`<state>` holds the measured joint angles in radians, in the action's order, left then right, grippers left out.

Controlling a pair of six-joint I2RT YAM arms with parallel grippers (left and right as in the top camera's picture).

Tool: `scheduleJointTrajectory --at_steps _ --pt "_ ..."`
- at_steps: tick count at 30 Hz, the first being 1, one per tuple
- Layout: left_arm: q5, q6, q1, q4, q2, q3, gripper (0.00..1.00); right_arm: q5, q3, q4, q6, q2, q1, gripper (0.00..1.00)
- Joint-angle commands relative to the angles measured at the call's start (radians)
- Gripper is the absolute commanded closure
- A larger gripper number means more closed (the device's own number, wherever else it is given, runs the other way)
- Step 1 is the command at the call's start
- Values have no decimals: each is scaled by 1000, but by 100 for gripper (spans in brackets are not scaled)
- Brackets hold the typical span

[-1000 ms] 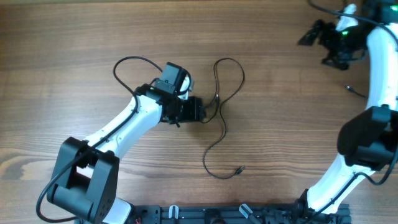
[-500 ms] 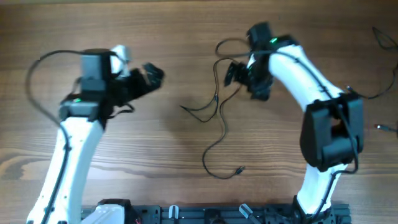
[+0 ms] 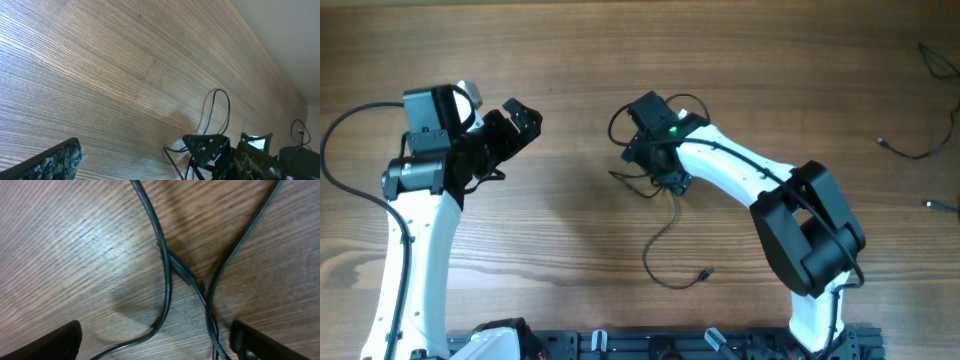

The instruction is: Untangle cables

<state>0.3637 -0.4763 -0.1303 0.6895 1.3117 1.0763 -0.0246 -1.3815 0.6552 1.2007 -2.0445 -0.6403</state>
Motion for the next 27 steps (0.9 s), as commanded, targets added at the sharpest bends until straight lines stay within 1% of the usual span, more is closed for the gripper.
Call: scheduleJointTrajectory --at_steps 1,2,3,4,6,8,9,11,12,13,14,15,17,19,21,23,25,27 --pt "-18 0 -4 0 9 5 0 57 22 11 48 -60 -15 54" --pt "-18 0 -4 0 9 5 0 53 22 11 48 -60 -15 68" --pt "-18 0 -4 0 9 5 0 53 22 11 47 -60 -13 85" --pt "-18 0 -4 0 9 5 0 54 22 11 47 -60 -10 95" --pt "-18 0 -4 0 9 5 0 42 16 10 18 -59 2 95" --pt "-18 0 -4 0 9 5 0 12 -19 41 -106 -56 35 95" --pt "-17 0 -4 0 9 5 0 26 -40 84 -144 -53 52 95" --pt "-18 0 -4 0 9 5 0 112 -92 206 -238 -43 100 96" --pt "-18 0 -4 0 9 5 0 169 -128 272 -321 -35 141 96" --pt "-18 0 -4 0 9 5 0 184 -159 311 -415 -23 186 96" --pt "-17 0 -4 0 9 5 0 184 -188 328 -497 -8 235 96" --pt "-18 0 -4 0 9 5 0 185 -205 330 -539 2 262 96" --pt "-18 0 -4 0 9 5 0 181 -253 303 -665 22 347 96" --pt "-18 0 -4 0 9 5 0 182 -337 250 -818 33 456 96" --pt "-17 0 -4 0 9 5 0 182 -404 203 -894 33 527 96" --pt "-17 0 -4 0 9 5 0 182 -483 87 -1012 33 608 96" --pt "-18 0 -4 0 9 5 0 182 -528 -43 -1071 34 668 96" --pt "-18 0 -4 0 9 5 0 180 -529 -157 -1069 34 705 95"
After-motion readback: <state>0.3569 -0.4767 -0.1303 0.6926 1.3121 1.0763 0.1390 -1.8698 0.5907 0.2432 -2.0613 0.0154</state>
